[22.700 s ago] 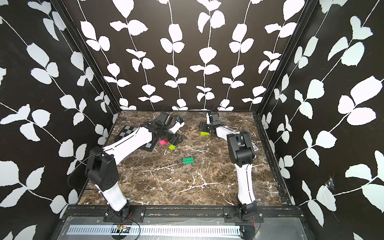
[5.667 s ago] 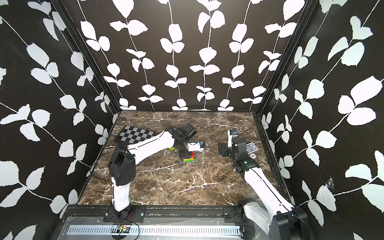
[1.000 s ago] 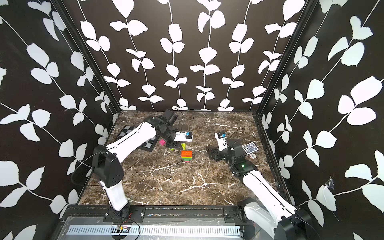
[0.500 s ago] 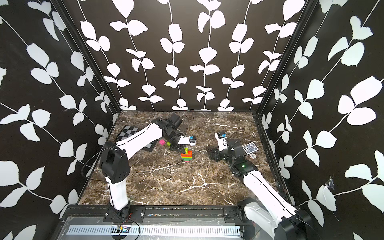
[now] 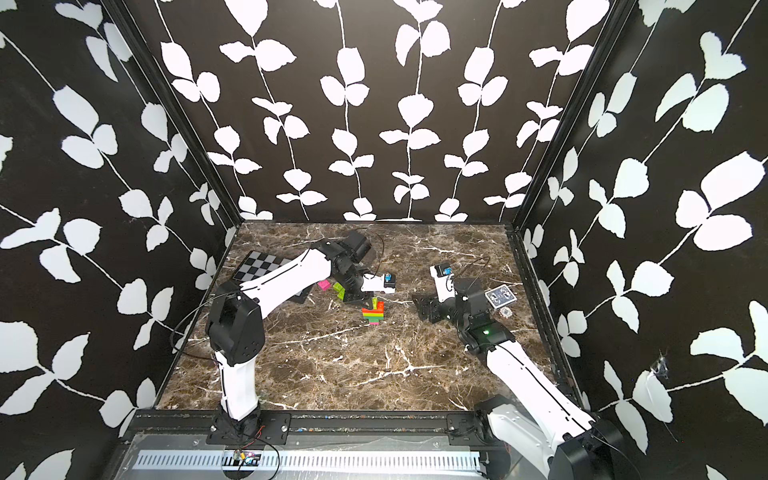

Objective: Assemble a carrot with lego
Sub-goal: Assemble the lego brick with the lego brick.

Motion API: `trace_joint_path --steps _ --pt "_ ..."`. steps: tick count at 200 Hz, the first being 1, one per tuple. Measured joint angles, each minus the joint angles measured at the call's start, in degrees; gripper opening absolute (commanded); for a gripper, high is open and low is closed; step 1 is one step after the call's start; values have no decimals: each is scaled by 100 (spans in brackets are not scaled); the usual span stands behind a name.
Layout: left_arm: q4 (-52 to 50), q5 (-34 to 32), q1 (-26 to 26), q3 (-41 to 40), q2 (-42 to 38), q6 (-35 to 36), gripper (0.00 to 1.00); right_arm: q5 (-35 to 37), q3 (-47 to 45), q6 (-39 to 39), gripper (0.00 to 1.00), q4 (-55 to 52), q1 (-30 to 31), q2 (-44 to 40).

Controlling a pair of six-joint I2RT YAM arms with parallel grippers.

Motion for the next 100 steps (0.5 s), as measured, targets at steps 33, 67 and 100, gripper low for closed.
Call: trace_joint_path --steps 33,67,100 --pt "15 -52 -9 11 2 -46 15 0 0 2 86 0 0 0" --pt "-4 -160 -13 26 13 -66 12 0 0 2 86 0 0 0" --pt "-127 -391 -173 129 76 -103 6 0 -4 11 86 4 0 0"
